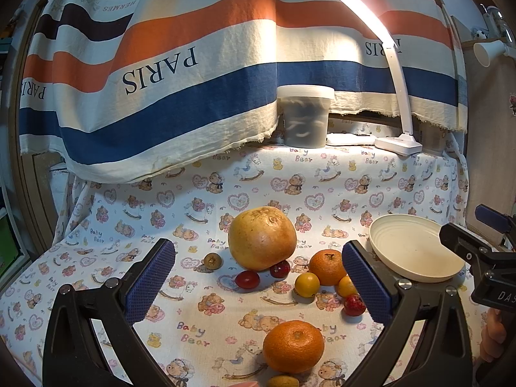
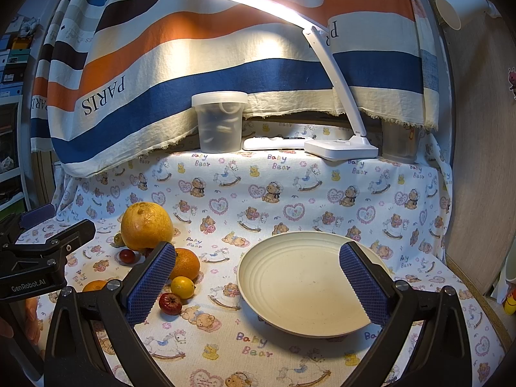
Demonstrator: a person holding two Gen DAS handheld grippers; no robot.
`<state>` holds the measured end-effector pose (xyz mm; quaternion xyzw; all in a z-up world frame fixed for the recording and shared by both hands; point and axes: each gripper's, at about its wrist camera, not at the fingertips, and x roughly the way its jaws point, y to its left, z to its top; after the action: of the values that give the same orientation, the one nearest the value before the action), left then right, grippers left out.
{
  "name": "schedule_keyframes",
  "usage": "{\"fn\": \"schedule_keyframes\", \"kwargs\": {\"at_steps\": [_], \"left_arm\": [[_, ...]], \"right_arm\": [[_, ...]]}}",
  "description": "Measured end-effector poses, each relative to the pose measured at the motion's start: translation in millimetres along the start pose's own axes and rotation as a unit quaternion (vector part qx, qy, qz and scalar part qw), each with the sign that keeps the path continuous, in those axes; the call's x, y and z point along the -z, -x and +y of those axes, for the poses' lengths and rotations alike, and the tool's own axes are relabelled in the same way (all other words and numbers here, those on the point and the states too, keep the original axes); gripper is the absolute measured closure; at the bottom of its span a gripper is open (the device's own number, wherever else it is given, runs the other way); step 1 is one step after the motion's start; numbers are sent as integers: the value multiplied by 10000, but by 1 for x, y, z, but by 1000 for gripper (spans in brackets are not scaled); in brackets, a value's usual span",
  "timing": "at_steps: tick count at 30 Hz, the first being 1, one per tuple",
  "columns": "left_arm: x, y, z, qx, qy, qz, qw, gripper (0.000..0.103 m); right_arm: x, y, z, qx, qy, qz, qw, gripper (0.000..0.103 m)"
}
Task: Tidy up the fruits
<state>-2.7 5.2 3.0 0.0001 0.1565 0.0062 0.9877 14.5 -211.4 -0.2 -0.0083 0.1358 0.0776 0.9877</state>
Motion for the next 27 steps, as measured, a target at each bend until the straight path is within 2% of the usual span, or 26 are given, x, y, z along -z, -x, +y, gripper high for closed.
{"fn": "schedule_keyframes", "kwargs": {"at_steps": [10, 16, 23, 27], "left_arm": [[1, 1, -1, 167, -71, -63, 9998, 0], [2, -1, -2, 185, -34, 83, 9998, 0], [1, 5, -2, -125, -11, -75, 9999, 0], [2, 4, -1, 8, 1, -56, 10000, 0]], "right_arm": [[0, 0, 0, 1, -1, 1, 10000, 1], [0, 1, 0, 4, -1, -6, 10000, 1], [1, 1, 0, -3, 6, 2, 10000, 1], [1, 2, 0, -9, 8, 22, 10000, 1]]}}
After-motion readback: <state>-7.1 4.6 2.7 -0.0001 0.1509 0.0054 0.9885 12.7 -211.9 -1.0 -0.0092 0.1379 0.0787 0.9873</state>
